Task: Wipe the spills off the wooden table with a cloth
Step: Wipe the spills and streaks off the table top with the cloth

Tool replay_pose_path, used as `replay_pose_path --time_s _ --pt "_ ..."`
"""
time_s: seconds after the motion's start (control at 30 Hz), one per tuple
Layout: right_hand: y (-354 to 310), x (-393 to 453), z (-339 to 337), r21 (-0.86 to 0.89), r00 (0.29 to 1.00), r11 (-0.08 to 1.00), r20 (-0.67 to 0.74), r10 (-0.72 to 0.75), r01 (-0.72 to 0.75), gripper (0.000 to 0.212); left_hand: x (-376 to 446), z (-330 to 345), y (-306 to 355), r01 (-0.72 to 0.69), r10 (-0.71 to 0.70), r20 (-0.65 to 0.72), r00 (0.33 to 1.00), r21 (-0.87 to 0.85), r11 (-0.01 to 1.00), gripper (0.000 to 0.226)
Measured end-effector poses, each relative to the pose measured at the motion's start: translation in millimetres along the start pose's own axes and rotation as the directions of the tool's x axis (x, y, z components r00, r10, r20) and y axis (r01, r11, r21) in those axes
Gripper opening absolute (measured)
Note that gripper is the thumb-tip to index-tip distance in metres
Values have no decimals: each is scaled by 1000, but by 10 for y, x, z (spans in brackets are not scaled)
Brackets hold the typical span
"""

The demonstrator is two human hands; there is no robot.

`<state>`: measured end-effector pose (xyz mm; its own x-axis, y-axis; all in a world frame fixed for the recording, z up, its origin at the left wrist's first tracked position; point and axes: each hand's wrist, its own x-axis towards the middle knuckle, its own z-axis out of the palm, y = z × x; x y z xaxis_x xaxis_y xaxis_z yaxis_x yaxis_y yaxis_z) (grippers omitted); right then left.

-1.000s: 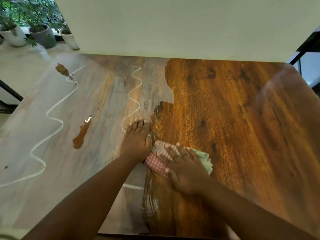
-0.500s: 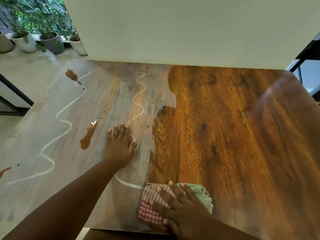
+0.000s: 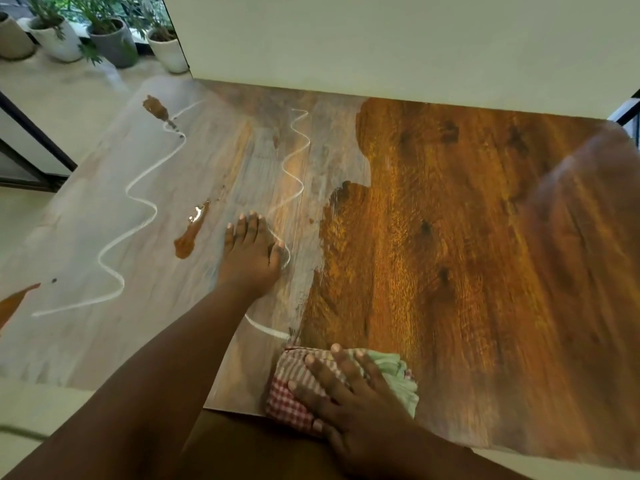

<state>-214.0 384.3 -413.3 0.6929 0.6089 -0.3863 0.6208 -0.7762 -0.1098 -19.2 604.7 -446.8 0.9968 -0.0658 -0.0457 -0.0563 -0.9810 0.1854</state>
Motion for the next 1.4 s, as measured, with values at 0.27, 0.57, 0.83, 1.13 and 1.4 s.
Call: replay_pose_path --time_s 0.27,0.57,0.83,1.13,1.4 --pt "-140 299 -200 56 997 996 -12 -73 73 55 12 7 -2 3 -3 38 999 -5 1000 67" --pt "-20 43 -60 -55 997 996 33 -75 77 57 1 1 5 -5 5 19 1000 -5 1000 65" --pt "173 67 -90 15 998 998 21 -60 60 49 7 28 -26 -11 12 25 1000 -25 1000 67" --pt "756 763 -314 193 971 968 -147 188 -158 53 -1 17 -8 -3 4 32 999 -34 999 66" --pt "757 799 -227 210 974 969 -158 164 -129 54 -24 -14 -28 -11 14 52 999 -55 998 75"
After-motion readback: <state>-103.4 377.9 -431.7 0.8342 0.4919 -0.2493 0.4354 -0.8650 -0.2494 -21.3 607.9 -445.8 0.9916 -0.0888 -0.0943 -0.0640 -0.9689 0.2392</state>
